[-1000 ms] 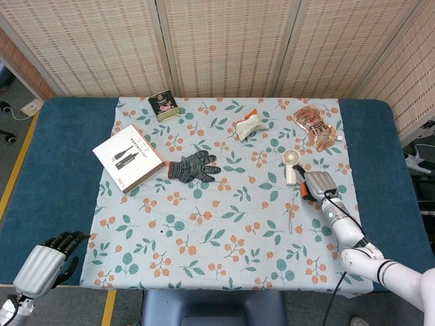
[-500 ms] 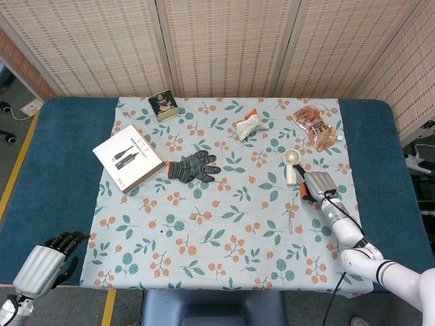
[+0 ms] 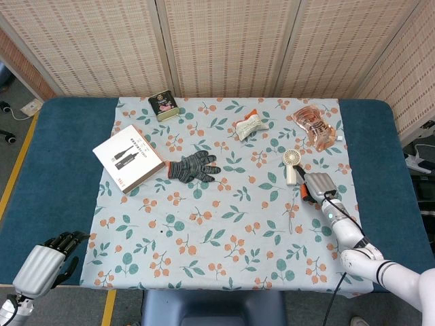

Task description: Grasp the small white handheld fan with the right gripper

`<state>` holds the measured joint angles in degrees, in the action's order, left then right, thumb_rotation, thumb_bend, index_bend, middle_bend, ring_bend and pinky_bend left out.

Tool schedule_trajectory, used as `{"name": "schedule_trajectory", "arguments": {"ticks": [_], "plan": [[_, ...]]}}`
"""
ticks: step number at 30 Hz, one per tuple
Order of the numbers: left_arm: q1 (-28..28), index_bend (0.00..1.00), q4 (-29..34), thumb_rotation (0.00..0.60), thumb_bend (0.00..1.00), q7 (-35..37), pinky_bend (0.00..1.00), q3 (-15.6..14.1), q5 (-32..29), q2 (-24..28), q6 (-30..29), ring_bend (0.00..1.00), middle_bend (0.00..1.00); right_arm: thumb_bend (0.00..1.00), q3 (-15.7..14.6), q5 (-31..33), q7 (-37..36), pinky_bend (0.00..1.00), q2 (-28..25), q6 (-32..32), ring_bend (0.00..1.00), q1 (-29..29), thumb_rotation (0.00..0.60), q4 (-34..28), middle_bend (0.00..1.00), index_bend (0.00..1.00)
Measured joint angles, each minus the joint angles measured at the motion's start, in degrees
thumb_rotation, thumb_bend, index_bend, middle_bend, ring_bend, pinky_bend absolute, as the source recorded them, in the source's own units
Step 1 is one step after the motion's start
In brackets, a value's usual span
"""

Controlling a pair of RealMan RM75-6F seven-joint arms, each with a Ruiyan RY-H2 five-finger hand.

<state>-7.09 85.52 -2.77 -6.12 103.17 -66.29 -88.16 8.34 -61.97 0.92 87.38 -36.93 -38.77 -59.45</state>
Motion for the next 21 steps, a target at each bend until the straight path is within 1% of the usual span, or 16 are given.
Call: {"name": "schedule_trajectory", "arguments": {"ticks": [12, 21], "plan": [[0.1, 0.23, -0.1, 0.600, 0.54, 0.4, 0.51, 0.1, 0.0, 0.1, -0.2, 0.25, 0.23, 0.70, -0.4, 0.7, 0.5, 0.74, 0.6, 1.1, 0.65, 0.3, 0.600, 1.1, 0.78, 0.08], [0.0, 0.23, -0.1, 0.600, 0.54, 0.2, 0.51, 0.1, 0.0, 0.1, -0.2, 0.25, 0.23, 0.70, -0.3, 0.0, 0.2, 0.74, 0.2, 0.0, 0.65, 0.7, 0.600, 0.5, 0.78, 0.08]]}}
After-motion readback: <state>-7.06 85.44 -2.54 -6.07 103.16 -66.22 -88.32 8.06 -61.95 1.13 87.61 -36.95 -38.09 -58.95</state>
